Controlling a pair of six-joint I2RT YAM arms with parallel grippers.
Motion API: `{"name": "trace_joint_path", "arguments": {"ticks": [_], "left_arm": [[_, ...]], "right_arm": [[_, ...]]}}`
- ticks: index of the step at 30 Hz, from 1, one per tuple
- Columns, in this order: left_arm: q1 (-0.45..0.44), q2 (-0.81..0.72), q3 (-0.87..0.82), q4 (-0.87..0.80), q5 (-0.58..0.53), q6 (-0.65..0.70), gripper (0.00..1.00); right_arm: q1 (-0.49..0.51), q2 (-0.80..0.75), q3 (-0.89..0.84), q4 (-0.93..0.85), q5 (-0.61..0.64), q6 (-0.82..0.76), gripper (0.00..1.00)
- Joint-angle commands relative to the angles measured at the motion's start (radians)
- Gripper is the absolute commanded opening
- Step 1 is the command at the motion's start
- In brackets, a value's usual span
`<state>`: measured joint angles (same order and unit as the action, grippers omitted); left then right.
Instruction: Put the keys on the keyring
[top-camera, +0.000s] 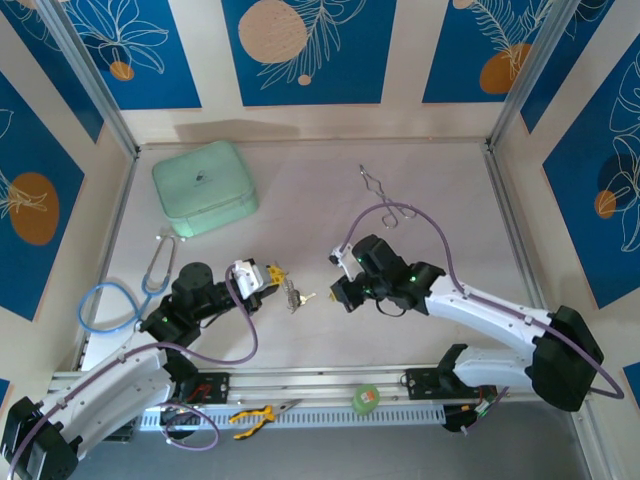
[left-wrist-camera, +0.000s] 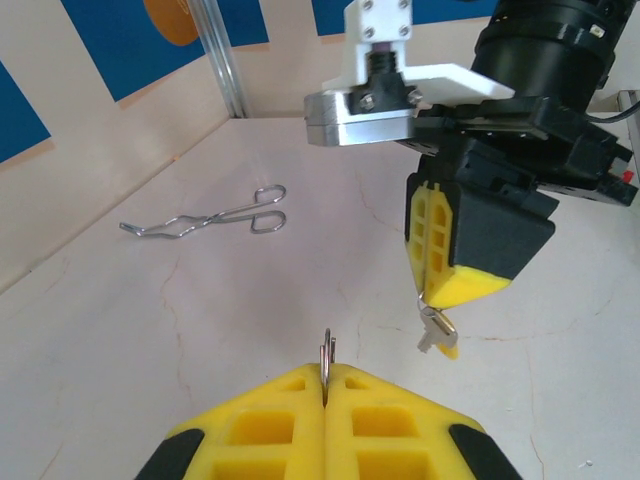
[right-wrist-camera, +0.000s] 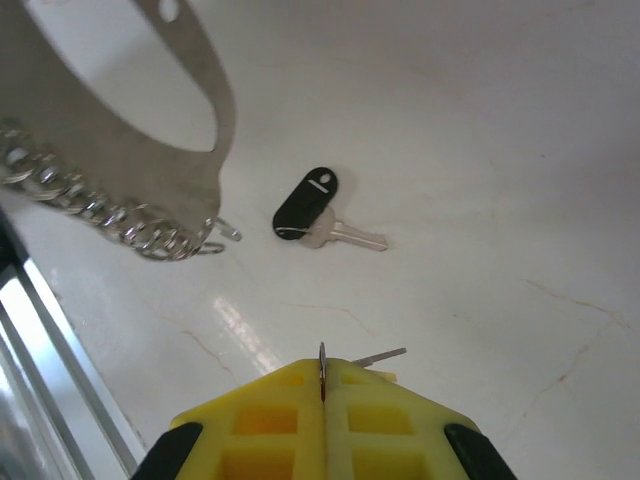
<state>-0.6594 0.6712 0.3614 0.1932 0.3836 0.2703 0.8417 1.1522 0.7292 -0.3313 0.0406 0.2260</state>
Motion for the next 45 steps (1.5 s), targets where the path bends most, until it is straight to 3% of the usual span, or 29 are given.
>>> {"name": "trace_joint_path", "arguments": {"ticks": [1,12,22,33,45], "left_arm": [[-0.006,-0.001,-0.008,0.01,0.007,0.015,0.0],[-0.007,0.006,-0.013,0.015,0.026,0.027,0.0],[-0.008,0.011,-0.038,0.054,0.092,0.084,0.0],[-0.009,0.018,-0.044,0.039,0.213,0.159,0.0],[-0.013,0.025,-0.044,0.044,0.222,0.162,0.0]], "right_arm": [[-0.006,-0.046,-0.024,0.054,-0.089,-0.096,0.0],[-0.01,-0.099,-0.019,0.025,-0.199,-0.245,0.0],[-0.002,-0.151,-0.042,0.109,-0.348,-0.374,0.0],[0.038,-0.047,0.025,0.204,-0.383,-0.358,0.0],[0.06,0.046,0.064,0.282,-0.376,-0.339,0.0]]}}
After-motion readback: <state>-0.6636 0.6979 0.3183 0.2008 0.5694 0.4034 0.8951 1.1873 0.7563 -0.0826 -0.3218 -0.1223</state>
